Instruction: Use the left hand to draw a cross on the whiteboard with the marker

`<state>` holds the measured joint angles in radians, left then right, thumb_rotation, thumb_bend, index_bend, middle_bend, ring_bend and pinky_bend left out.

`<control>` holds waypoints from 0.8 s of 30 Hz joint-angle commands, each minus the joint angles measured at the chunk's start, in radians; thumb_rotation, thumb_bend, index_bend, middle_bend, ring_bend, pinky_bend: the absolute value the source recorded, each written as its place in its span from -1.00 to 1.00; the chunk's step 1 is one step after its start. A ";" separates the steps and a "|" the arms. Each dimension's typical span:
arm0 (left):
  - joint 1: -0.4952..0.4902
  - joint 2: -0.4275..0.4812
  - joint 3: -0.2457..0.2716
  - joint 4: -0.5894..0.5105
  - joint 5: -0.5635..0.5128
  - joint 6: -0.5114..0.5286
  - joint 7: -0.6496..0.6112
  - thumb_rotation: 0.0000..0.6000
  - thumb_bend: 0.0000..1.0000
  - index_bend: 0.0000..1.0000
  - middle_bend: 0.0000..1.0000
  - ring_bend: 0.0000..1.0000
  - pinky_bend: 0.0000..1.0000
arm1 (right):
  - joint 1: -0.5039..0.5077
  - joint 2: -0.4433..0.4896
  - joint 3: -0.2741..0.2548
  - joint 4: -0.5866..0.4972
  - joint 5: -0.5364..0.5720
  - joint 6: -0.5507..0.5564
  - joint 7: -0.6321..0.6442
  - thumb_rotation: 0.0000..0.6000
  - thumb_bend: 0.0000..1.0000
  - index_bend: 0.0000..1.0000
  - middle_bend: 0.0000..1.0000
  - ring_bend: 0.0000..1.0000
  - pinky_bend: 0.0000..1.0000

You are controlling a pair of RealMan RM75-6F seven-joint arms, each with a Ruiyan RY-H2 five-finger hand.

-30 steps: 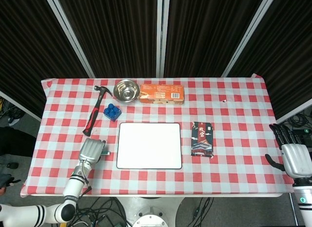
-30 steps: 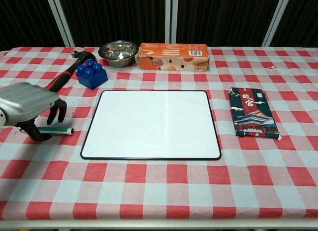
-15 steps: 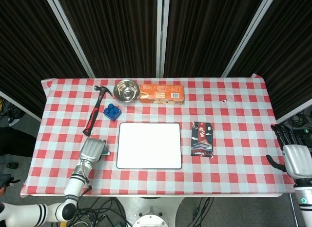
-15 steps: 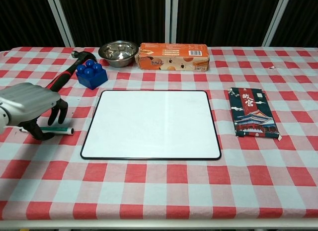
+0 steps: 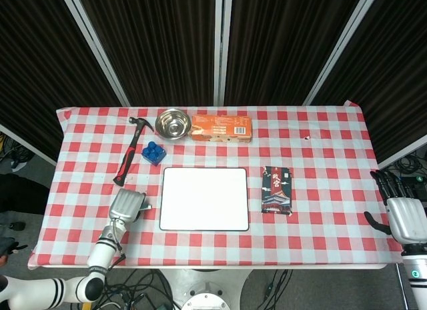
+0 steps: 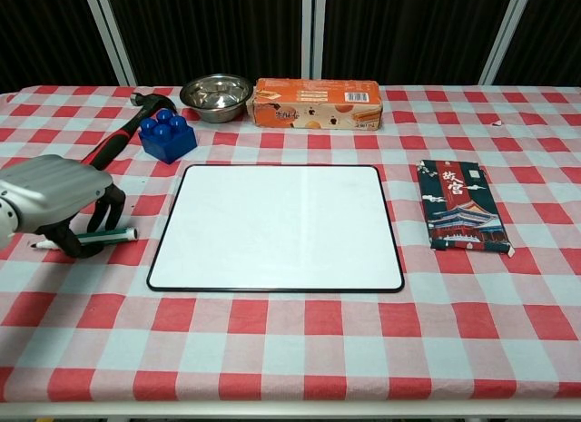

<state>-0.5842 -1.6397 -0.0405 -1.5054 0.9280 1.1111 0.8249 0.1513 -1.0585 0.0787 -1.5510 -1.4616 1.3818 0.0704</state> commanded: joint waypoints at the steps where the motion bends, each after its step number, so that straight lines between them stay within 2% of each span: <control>1: 0.001 0.001 0.003 0.006 0.021 0.000 -0.024 1.00 -0.31 0.12 0.18 0.42 0.98 | 0.001 0.000 0.000 -0.002 0.001 -0.001 -0.003 1.00 -0.66 -1.00 -0.88 -1.00 -0.76; 7: 0.000 0.036 -0.002 0.003 0.091 -0.008 -0.108 1.00 -0.21 0.21 0.27 0.45 0.98 | 0.001 0.003 0.001 -0.009 0.001 -0.001 -0.007 1.00 -0.66 -1.00 -0.88 -1.00 -0.76; 11: 0.010 0.115 -0.064 -0.062 0.181 -0.023 -0.366 1.00 -0.18 0.21 0.28 0.45 0.98 | -0.002 0.008 0.003 -0.014 0.000 0.007 -0.012 1.00 -0.66 -1.00 -0.88 -1.00 -0.76; 12: 0.012 0.135 -0.083 -0.073 0.220 -0.028 -0.465 1.00 -0.17 0.21 0.28 0.45 0.98 | -0.003 0.009 0.003 -0.016 0.000 0.009 -0.012 1.00 -0.66 -1.00 -0.88 -1.00 -0.76; 16: -0.001 0.161 -0.123 -0.054 0.363 -0.047 -0.780 1.00 -0.14 0.18 0.25 0.44 0.98 | -0.002 0.012 0.001 -0.020 -0.006 0.010 -0.012 1.00 -0.66 -1.00 -0.88 -1.00 -0.76; 19: -0.039 0.147 -0.137 0.012 0.456 -0.073 -0.963 1.00 -0.14 0.12 0.23 0.42 0.98 | -0.002 0.014 0.000 -0.023 -0.012 0.011 -0.013 1.00 -0.66 -1.00 -0.88 -1.00 -0.76; 24: -0.104 0.055 -0.127 0.173 0.561 -0.088 -1.149 1.00 -0.14 -0.01 0.16 0.36 0.92 | -0.004 0.025 -0.002 -0.034 -0.021 0.019 -0.016 1.00 -0.66 -1.00 -0.88 -1.00 -0.76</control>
<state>-0.6287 -1.5350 -0.1467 -1.4572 1.3650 1.0528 -0.1580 0.1474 -1.0340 0.0769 -1.5841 -1.4818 1.3998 0.0546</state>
